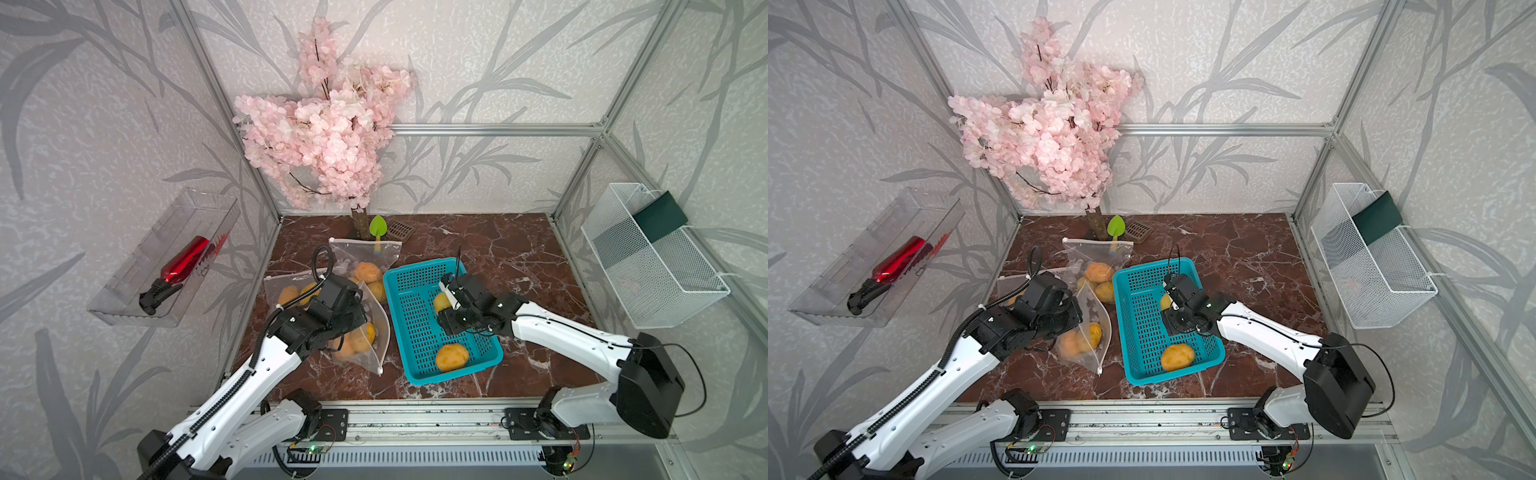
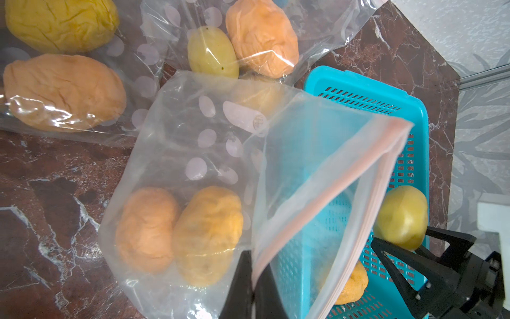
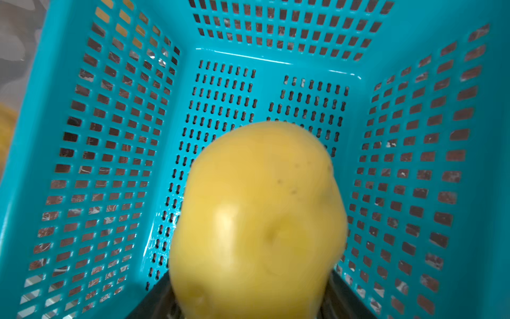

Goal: Put the potatoes into a zipper bag and zip it
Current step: Pick up the potato from the basket.

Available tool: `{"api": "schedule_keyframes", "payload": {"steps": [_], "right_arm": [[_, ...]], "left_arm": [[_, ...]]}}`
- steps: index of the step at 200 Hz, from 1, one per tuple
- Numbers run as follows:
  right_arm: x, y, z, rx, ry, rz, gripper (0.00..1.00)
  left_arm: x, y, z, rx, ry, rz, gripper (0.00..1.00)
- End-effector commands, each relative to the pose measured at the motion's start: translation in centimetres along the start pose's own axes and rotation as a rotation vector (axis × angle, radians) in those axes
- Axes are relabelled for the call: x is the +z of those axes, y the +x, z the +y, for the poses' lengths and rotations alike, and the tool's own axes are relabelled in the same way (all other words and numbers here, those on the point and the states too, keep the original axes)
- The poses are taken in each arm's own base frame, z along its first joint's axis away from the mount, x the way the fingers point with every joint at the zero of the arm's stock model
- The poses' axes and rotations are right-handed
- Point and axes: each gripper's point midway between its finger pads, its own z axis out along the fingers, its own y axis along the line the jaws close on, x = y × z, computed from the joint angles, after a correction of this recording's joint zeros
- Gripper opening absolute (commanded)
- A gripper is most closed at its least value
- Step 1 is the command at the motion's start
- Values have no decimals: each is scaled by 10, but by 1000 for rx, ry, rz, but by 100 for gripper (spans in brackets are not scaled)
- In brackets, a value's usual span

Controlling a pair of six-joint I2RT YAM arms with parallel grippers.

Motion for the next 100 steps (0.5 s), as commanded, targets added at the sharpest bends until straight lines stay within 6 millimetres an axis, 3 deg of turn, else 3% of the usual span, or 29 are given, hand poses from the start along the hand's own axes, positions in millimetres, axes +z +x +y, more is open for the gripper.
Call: {"api": "schedule_keyframes", "payload": {"steps": [1,34,62,100], "right_arm": [[-9,-7,8,-12,-50,-60,38],[-19,-10,12,-7,-81,-99,37],[-26,-13,15,0,-102,-133,37],[-30,-27,39,10,-191,-183,37]], "left_arm": [[-8,-5,7,-12,-16,-36,0],[-15,-9,7,-16,4,-73,0],[-25,-9,-4,1,85,-80,0],[-23,-8,-2,7,75,-84,0]]}}
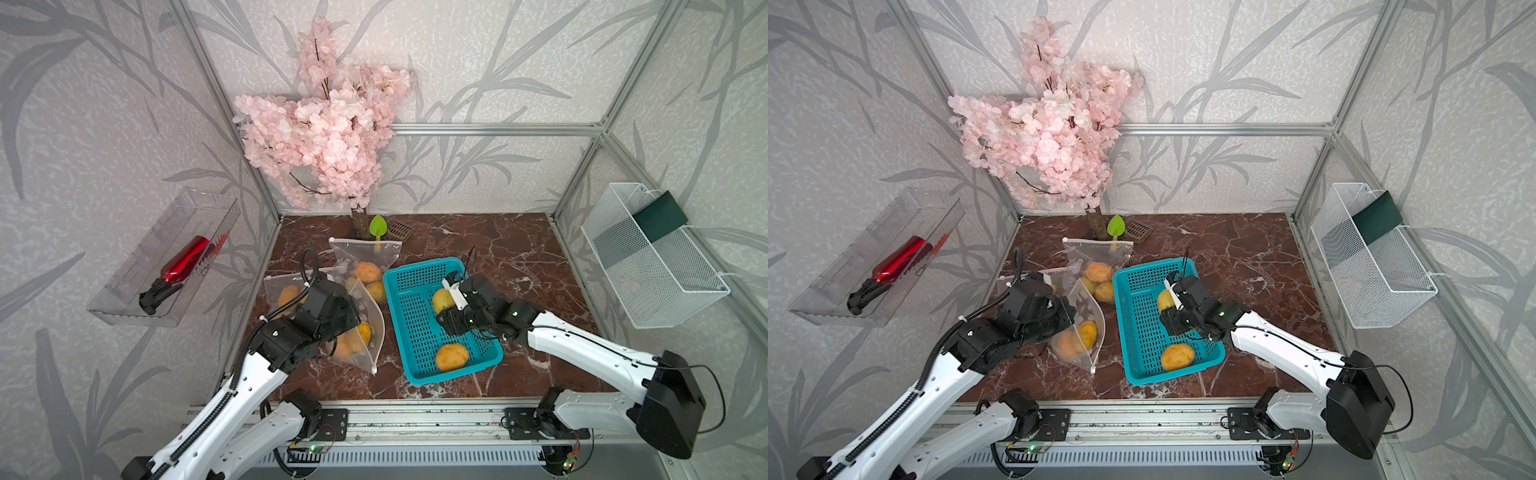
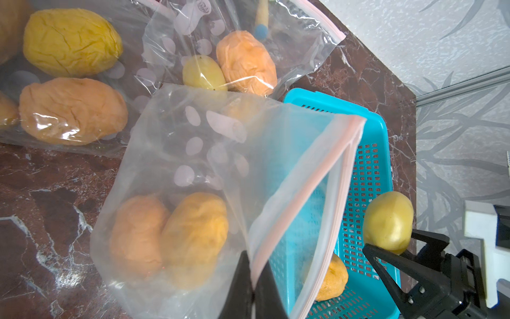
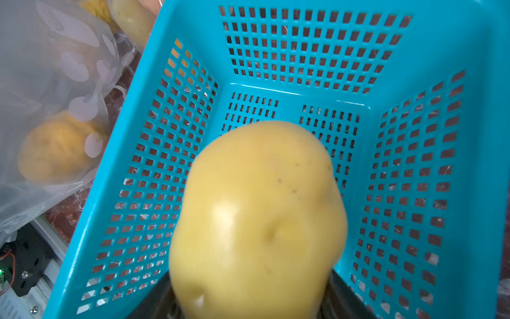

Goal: Put the potatoes into a zipper bag and zip it
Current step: Pick up the potato from the basket, then place the potato into the zipper food storage bag.

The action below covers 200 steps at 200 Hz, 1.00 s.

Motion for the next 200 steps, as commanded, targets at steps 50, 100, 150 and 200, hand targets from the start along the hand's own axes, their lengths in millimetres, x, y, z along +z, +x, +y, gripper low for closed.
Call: {"api": "schedule_keyframes", "payload": {"steps": [50,100,150,200], "right_arm": [[-28,-63,82,21,-256,-174,32],[-66,-90,115,22,-425,-235,29],[-38,-74,144,-93,-516,-84,25],[9,-70,141,-85,-433,49,18]], "left_arm": [[7,-20,-18,-40,42,-75,0],[-3,-44,-61,-5,214,-156,0],[10,-29,-79,116,285,-83,0],[11,-18,-92,142,377,-42,0]]}}
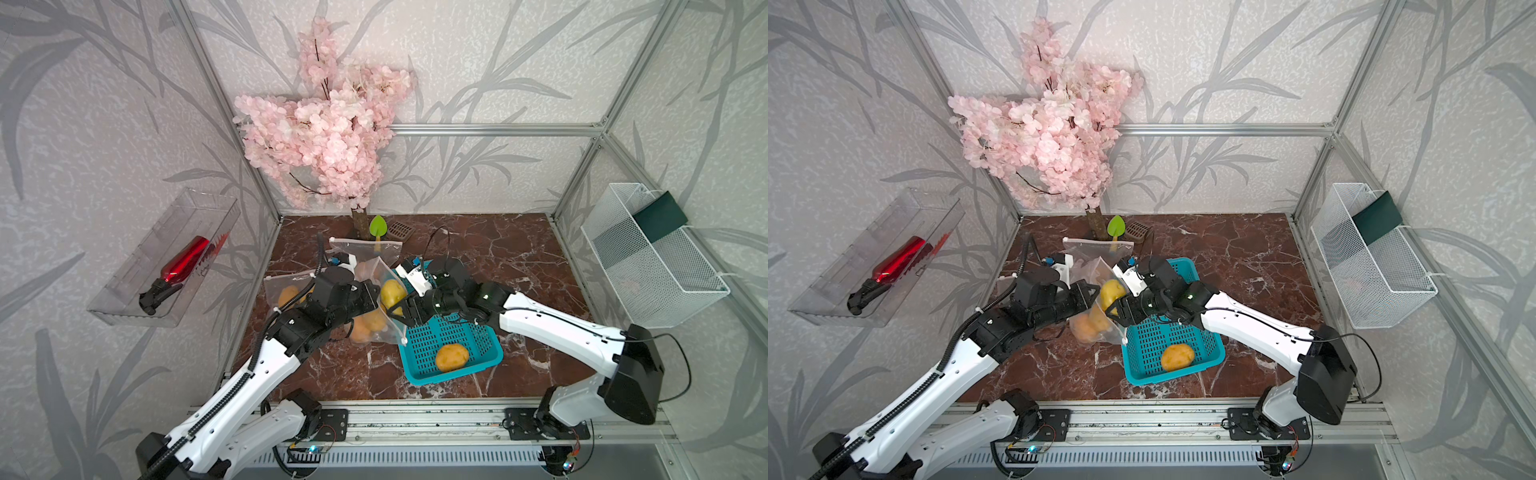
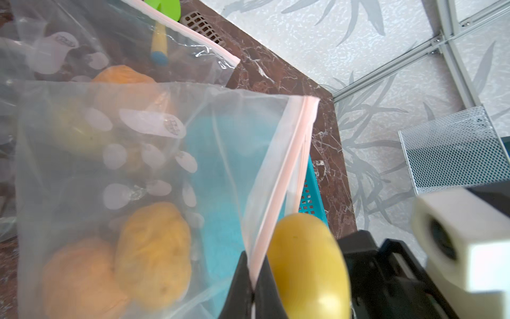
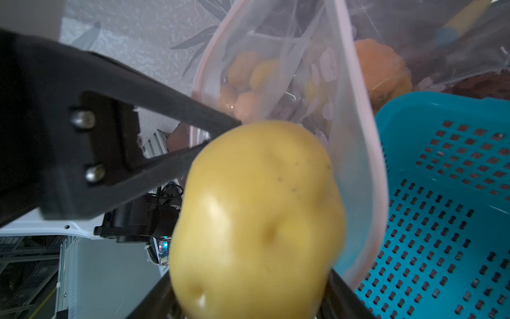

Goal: Put the potatoes into a zipper bag and zip it
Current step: Place the potato into the zipper food storage bag.

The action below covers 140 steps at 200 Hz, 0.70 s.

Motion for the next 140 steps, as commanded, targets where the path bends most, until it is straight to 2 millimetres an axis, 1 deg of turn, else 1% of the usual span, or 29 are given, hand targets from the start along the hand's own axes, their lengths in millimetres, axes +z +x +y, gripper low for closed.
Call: {"api": "schedule_keyframes", "payload": {"steps": [1,22,49,67,78,96,98,100,124,140], "right_arm": [[11,1,-3,-1,14,56,17],[19,4,-15,17,61,65,17],[28,10,-29,12,107,88,22],[35,16,-39,18,146,128,22],[40,18,-43,24,155,143,21],[40,17,-40,34,145,137,22],[46,22,-44,40,150,156,23],[48,23,-46,42,152,161,23],[47,24,-47,39,158,161,32],[45,24,-47,32,163,155,43]], "left_arm": [[-4,-2,-17,36,83,-10,0],[-10,-3,-16,37,94,-35,0],[-15,-4,-14,26,98,-54,0],[-20,-5,-11,22,90,-67,0],[-22,-6,-7,20,76,-81,0],[-26,-9,1,15,39,-110,0],[-27,-9,2,15,36,-112,0],[-27,-9,3,15,33,-114,0],[-30,-11,11,16,-5,-131,0],[-30,-10,14,12,-25,-126,0]]}}
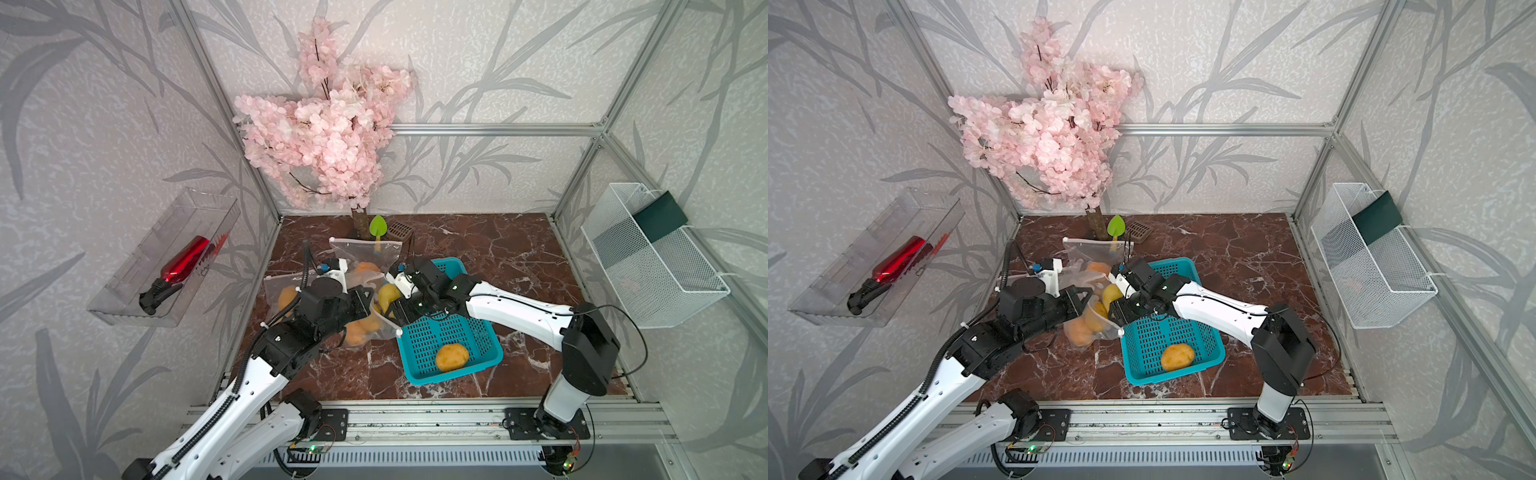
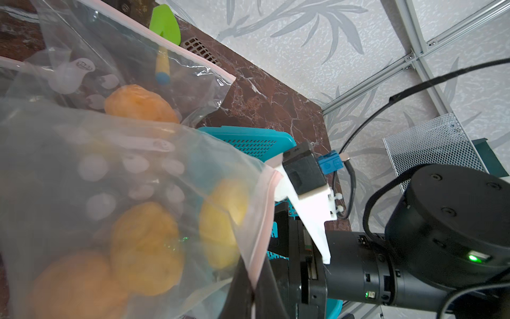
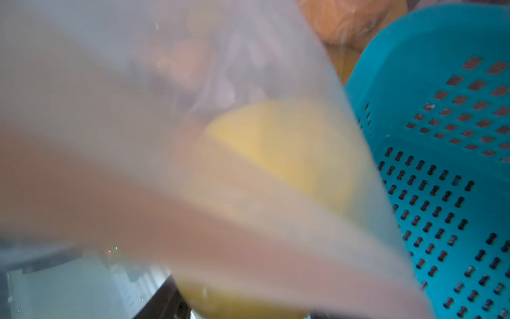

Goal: Put the potatoes into a zipper bag and zip it
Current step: Place the potato into the zipper food storage bag.

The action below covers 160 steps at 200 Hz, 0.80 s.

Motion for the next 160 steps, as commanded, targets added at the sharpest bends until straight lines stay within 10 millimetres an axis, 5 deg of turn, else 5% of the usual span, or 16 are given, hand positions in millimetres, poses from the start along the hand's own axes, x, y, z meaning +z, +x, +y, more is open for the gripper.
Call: {"api": "schedule_keyframes", "payload": {"steps": [1,33,91,160], "right_arm": [[-5,-3,-3,-13,24,-8,44],[-17,-5,7,-30,-9,-37,66],[-70,1,8,-64,28,-146,78],[-121,65,-64,6,384,-148,85]], "left_arm": [[-4,-4,8,3,-42,-32,0],[-5,-5,12,-2,-55,-44,0],[-1,-5,17,0,-95,-34,0],[-6,-9,29,16,-142,-80,0]]}}
